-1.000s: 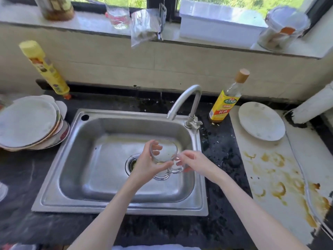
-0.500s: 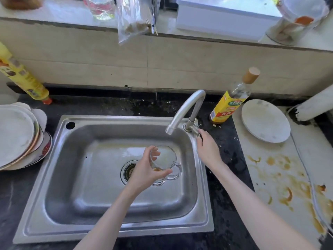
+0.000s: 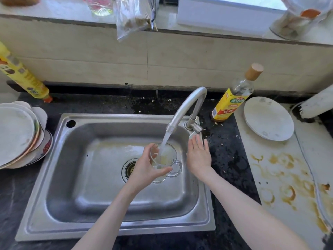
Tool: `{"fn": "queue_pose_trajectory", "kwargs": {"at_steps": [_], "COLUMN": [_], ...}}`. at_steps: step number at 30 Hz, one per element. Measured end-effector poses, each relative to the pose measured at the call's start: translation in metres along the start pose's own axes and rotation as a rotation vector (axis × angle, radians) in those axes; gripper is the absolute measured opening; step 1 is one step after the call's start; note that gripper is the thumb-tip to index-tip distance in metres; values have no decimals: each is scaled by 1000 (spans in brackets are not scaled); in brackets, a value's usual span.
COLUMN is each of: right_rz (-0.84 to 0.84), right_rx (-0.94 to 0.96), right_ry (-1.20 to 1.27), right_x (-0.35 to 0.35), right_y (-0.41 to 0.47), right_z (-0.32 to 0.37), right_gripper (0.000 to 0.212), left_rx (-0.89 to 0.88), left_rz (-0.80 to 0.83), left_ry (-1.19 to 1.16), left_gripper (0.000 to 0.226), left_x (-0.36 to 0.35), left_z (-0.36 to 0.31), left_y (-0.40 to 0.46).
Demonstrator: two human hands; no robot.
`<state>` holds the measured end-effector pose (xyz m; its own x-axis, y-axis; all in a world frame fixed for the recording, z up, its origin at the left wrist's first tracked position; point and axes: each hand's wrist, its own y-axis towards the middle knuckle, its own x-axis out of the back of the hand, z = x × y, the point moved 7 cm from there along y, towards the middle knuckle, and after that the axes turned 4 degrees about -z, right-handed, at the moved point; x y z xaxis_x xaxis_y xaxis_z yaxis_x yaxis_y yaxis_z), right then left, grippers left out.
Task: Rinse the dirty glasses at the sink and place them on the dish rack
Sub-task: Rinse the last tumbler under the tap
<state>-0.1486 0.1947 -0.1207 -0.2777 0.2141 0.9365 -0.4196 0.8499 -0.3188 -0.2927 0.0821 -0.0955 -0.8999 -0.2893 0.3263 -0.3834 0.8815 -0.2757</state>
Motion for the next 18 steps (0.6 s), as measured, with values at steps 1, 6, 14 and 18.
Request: {"fn": "queue_pose_trajectory", "kwargs": {"at_steps": [1, 6, 14, 18], "right_rz": [18, 36, 204, 136], "right_rx": [3, 36, -75, -162], "right_ry": [26, 637, 1429, 1466], "right_x": [-2, 9, 9, 16], "right_y": [0, -15, -55, -53], "right_z": [-1, -1, 27, 33], "right_gripper": [61, 46, 27, 20], "left_rx": [9, 32, 232, 331], "left_rz": [-3, -7, -11, 22], "left_ry": [-4, -62, -135, -85], "left_gripper": [77, 80, 64, 73], "left_x": [0, 0, 1, -3], "left_z": [0, 1, 0, 7], "left_y": [0, 4, 15, 18]}}
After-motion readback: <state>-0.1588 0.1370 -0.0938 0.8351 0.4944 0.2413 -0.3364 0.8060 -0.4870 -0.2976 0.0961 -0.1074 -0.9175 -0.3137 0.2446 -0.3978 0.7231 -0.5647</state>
